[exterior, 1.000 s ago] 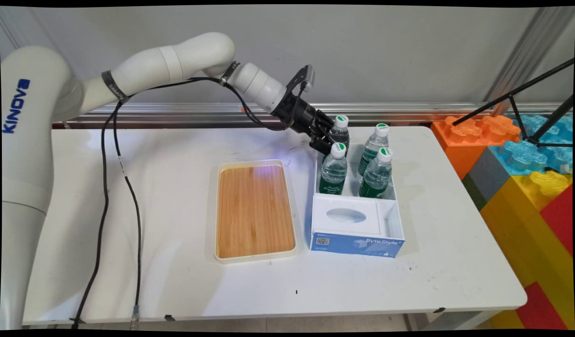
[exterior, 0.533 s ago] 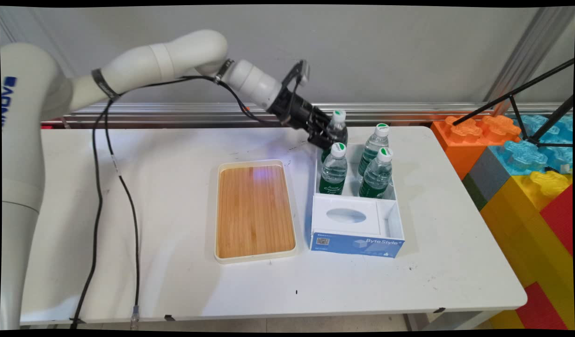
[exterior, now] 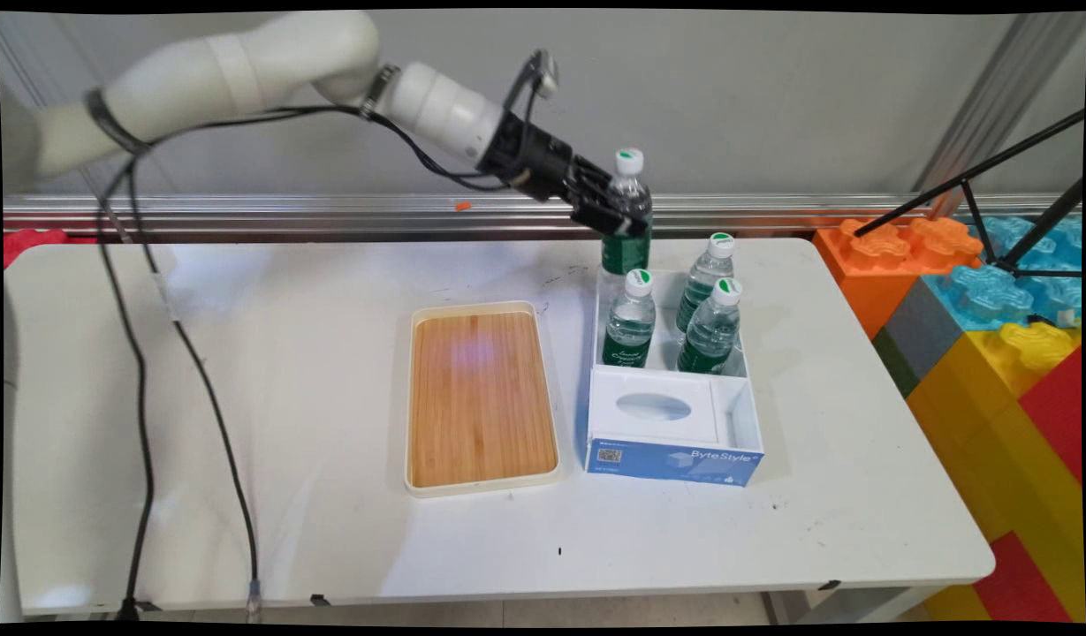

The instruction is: Place the picked object on the tray

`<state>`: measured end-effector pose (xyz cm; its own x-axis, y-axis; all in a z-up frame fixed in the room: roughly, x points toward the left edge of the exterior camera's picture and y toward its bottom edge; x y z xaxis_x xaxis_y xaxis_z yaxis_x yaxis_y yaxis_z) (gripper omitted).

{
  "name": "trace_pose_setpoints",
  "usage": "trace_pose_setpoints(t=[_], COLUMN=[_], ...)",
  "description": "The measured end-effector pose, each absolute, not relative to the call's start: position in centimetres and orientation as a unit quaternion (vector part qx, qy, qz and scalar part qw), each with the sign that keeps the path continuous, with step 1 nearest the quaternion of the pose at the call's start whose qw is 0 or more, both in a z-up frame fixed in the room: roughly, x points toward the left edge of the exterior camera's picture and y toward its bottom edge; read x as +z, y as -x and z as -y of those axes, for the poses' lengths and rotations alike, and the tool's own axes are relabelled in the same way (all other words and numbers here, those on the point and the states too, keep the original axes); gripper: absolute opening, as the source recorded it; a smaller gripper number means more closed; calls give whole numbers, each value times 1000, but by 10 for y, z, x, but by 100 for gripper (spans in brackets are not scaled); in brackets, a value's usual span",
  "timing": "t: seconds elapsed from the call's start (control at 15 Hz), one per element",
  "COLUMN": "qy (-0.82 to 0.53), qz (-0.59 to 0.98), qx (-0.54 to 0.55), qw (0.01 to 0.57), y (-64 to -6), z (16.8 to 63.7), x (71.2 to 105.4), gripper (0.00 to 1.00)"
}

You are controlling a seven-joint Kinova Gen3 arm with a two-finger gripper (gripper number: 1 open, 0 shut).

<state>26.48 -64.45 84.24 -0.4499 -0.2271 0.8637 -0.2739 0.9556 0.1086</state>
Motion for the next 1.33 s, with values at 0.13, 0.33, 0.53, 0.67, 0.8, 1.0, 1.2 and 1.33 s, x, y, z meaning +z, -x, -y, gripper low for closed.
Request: trace_pose_setpoints(t=[0.13, 0.33, 0.53, 0.67, 0.8, 1.0, 1.2, 1.33], qy=[-155, -172, -194, -206, -210, -210, -210, -213], qz=[852, 854, 859, 862, 863, 865, 865, 866], qx=[31, 46, 56, 60, 63, 71, 79, 82], qw=[499, 489, 470, 459, 455, 451, 449, 445], y=[-275, -298, -332, -353, -363, -370, -369, -368], z=[634, 617, 596, 581, 572, 561, 557, 557], x=[857, 876, 885, 883, 880, 867, 852, 833], gripper=[0, 0, 0, 0, 0, 0, 0, 0])
